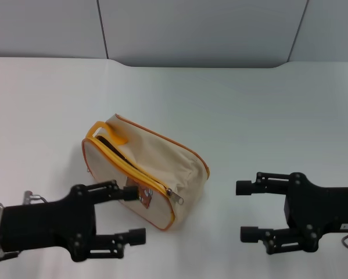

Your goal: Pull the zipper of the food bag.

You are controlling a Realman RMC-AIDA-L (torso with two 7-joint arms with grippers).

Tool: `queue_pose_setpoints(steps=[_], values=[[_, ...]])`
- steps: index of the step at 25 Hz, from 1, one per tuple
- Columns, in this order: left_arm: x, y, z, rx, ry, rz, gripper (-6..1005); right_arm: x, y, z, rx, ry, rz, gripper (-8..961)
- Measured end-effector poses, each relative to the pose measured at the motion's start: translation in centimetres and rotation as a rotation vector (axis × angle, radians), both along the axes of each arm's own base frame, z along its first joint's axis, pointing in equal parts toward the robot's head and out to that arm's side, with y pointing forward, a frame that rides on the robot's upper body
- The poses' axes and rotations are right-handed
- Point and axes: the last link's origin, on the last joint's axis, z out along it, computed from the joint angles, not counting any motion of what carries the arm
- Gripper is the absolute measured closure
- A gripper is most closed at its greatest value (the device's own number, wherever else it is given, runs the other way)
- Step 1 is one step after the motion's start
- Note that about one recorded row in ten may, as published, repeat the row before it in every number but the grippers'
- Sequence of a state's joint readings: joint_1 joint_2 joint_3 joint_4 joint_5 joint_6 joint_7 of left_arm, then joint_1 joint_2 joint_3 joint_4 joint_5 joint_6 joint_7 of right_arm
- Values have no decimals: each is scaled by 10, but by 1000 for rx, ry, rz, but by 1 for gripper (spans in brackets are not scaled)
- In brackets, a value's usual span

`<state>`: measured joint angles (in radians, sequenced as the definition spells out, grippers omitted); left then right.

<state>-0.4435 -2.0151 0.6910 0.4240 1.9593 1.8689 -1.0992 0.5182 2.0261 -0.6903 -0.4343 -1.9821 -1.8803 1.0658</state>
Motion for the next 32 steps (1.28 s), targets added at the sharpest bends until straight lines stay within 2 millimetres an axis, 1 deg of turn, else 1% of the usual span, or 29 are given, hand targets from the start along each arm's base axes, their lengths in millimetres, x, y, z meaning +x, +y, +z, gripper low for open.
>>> queue_pose_setpoints(steps=[5,11,18,32], values=[[3,0,-7,-20,18,-25,187,4,-5,-5,16,0,-6,172],[4,2,-10,-18,30,-22,187,10,-11,-14,41,-11,-27,172],[6,1,-13,-25,24,-23,187,7,-12,-18,43,-2,-16,172],[6,-1,-14,-38,25,-25,187,6,-8,-21,55,-15,-16,172]])
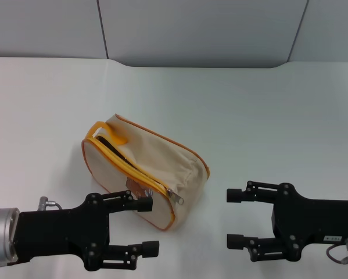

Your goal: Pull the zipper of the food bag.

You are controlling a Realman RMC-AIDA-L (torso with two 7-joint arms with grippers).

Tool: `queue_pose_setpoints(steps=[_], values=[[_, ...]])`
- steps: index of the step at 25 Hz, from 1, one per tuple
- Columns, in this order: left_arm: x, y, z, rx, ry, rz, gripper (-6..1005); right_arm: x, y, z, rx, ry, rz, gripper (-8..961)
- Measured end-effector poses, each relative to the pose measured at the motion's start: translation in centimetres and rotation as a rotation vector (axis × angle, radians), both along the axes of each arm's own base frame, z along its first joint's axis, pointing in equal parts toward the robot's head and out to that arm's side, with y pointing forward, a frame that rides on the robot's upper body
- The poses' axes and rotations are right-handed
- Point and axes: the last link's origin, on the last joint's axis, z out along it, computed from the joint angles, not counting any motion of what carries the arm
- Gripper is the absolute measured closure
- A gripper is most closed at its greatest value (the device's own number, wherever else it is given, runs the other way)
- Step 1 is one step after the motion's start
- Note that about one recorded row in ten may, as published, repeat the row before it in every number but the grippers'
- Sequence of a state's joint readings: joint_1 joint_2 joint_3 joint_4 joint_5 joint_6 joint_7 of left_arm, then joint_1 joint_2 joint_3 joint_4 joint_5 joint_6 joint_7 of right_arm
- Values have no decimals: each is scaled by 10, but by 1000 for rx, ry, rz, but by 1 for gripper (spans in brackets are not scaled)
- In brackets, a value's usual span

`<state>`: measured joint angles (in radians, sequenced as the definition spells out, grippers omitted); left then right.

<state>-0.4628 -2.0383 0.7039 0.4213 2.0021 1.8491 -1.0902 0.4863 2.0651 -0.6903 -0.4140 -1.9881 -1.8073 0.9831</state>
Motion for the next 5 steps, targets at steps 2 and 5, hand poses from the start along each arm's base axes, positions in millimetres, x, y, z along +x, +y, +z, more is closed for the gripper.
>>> queue_pose_setpoints(steps=[2,5], values=[[0,0,0,0,0,0,187,0,0,0,1,0,0,172],[1,1,0,0,0,-1,187,-1,0,-1,1,2,1,172]])
